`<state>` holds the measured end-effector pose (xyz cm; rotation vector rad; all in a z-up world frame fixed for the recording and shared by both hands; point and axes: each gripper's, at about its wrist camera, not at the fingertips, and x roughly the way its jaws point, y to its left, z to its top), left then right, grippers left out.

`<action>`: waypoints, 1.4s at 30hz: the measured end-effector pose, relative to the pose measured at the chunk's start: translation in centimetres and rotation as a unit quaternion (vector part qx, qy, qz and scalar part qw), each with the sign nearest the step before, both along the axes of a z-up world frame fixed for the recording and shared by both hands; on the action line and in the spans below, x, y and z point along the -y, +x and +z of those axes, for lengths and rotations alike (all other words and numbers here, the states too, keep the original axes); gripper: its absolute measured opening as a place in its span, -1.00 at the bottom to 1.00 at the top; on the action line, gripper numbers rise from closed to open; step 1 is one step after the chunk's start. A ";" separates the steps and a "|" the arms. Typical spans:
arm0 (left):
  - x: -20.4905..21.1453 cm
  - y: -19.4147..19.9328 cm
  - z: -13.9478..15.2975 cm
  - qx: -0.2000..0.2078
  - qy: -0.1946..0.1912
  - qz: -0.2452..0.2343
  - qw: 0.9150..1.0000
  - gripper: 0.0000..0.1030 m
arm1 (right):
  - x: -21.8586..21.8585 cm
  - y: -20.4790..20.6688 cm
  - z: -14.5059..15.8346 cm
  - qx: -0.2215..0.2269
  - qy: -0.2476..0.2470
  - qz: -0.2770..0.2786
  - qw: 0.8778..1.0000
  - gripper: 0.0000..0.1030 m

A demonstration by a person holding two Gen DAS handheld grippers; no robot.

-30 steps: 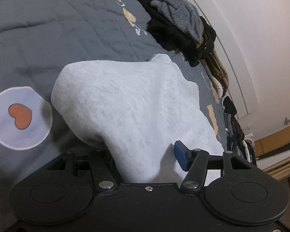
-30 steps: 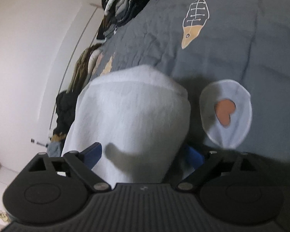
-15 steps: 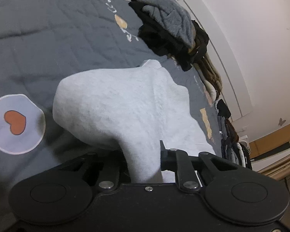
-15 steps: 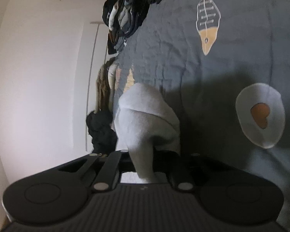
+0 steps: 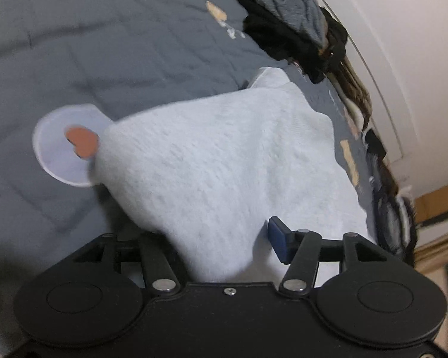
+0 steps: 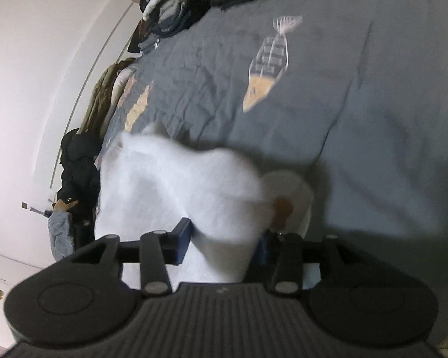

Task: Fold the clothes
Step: 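Lay the white cloth flat on the bed and open both grippers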

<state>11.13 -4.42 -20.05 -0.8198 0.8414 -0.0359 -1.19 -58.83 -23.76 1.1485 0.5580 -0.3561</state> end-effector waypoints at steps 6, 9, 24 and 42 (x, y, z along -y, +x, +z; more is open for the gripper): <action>-0.7 -4.3 3.9 0.044 0.042 -0.013 0.998 0.08 | -1.1 -1.8 5.0 0.030 -0.083 0.060 0.994 0.01; -0.2 -5.7 6.2 0.085 0.074 -0.026 0.993 0.10 | -2.4 -2.0 7.9 0.043 -0.144 0.109 0.983 0.01; 8.1 0.3 11.2 0.225 0.252 -0.215 0.916 0.14 | -8.1 9.3 14.3 0.091 -0.319 0.278 0.902 0.25; 19.8 10.5 7.8 0.187 0.299 -0.366 0.861 0.14 | -9.7 13.5 12.4 0.078 -0.311 0.355 0.878 0.34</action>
